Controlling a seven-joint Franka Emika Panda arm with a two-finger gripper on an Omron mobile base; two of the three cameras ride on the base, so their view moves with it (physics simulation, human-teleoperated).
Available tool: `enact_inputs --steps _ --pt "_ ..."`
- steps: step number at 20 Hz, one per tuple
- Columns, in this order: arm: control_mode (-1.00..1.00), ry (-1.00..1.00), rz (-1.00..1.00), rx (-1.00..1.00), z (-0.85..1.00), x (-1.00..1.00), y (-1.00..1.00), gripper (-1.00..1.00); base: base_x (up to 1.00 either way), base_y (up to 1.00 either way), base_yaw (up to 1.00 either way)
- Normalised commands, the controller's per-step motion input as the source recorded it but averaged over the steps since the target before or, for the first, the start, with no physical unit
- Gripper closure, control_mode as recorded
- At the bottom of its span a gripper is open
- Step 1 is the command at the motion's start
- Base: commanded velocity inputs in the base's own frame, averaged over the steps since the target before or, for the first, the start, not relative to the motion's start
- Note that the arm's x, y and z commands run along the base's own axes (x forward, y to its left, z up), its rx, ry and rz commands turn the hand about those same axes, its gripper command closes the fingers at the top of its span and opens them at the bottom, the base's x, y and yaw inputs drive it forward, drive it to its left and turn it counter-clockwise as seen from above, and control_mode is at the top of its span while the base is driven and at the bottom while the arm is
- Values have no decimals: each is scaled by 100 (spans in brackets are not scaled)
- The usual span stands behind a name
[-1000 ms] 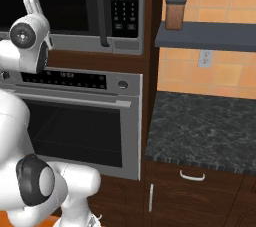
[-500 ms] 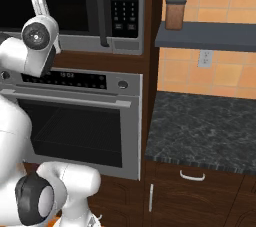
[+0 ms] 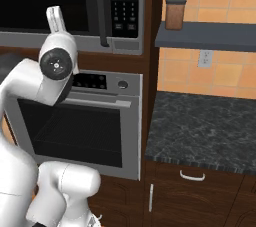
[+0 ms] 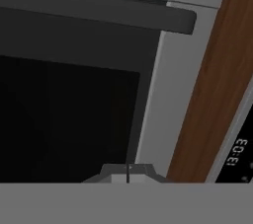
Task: Open the microwave, place the bowl with waffle inside the microwave, then close the microwave door and turn it on.
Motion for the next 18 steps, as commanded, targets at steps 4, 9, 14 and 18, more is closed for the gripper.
enact_inputs --steps 4,9,14,18 --pt "-100 0 0 0 0 -3 -7 100 0 0 0" --pt "-100 0 -3 0 0 7 -44 100 0 0 0" --pt "-100 0 -9 2 0 39 -79 100 0 0 0" --pt "-100 0 -2 1 0 29 -51 100 0 0 0"
